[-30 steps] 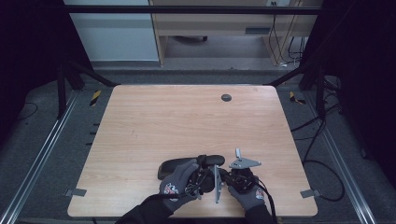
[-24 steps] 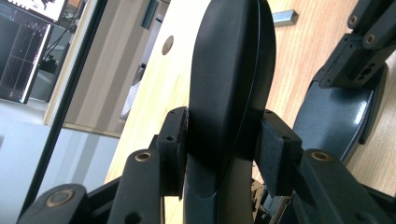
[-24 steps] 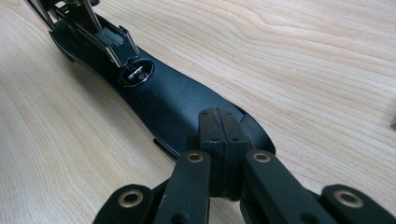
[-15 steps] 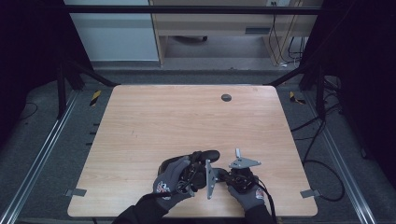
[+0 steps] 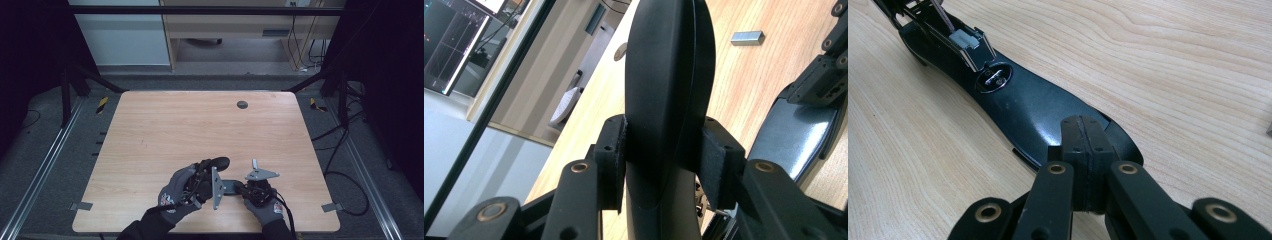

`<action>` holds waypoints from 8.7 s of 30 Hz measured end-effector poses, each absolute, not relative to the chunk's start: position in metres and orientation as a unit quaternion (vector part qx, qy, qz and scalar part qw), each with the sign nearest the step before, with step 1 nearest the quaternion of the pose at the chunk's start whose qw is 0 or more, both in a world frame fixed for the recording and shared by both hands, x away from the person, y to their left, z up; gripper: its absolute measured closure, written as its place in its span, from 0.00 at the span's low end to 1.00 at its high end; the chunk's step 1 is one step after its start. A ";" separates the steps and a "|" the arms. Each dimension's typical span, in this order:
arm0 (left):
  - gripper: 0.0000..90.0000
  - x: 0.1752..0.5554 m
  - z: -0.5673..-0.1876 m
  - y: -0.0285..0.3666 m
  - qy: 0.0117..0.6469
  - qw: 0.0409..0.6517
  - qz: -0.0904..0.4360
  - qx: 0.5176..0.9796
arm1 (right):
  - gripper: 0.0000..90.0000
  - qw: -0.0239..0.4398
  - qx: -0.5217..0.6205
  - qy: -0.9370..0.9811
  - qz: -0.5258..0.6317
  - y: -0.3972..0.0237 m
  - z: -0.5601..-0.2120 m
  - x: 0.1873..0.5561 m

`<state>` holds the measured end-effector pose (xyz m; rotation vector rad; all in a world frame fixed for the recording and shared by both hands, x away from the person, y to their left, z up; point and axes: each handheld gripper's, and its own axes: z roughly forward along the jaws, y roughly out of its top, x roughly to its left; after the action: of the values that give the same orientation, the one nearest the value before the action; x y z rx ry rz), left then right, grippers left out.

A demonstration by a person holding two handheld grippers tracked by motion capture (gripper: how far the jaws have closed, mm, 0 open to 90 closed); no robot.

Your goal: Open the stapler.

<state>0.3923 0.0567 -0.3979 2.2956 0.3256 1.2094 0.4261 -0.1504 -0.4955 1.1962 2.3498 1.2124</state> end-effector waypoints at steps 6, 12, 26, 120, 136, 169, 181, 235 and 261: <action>0.65 0.393 -0.394 0.062 0.128 0.269 0.442 0.846 | 1.00 0.120 0.411 0.803 0.415 -0.150 -0.495 0.426; 0.65 0.393 -0.392 0.065 0.134 0.278 0.441 0.843 | 1.00 0.118 0.412 0.803 0.414 -0.150 -0.495 0.426; 0.65 0.394 -0.384 0.079 0.154 0.300 0.429 0.838 | 1.00 0.117 0.412 0.803 0.414 -0.150 -0.495 0.426; 0.64 0.395 -0.361 0.174 0.288 0.406 0.374 0.783 | 1.00 0.112 0.406 0.807 0.414 -0.147 -0.495 0.424; 0.63 0.395 -0.362 0.182 0.297 0.412 0.373 0.776 | 1.00 0.113 0.403 0.809 0.414 -0.147 -0.495 0.425; 0.61 0.395 -0.366 0.206 0.330 0.419 0.373 0.760 | 1.00 0.111 0.404 0.808 0.415 -0.147 -0.495 0.425; 0.61 0.397 -0.373 0.232 0.363 0.449 0.343 0.741 | 1.00 0.110 0.405 0.808 0.414 -0.147 -0.495 0.425; 0.49 0.403 -0.386 0.266 0.404 0.424 0.339 0.736 | 1.00 0.114 0.401 0.812 0.410 -0.146 -0.494 0.424; 0.37 0.385 -0.381 0.278 0.402 0.420 0.342 0.738 | 1.00 0.115 0.400 0.812 0.409 -0.146 -0.494 0.424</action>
<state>0.3848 0.2783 -0.3810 1.8502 1.0083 0.8584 0.4243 -0.1456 -0.4939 1.1711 2.3805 1.1983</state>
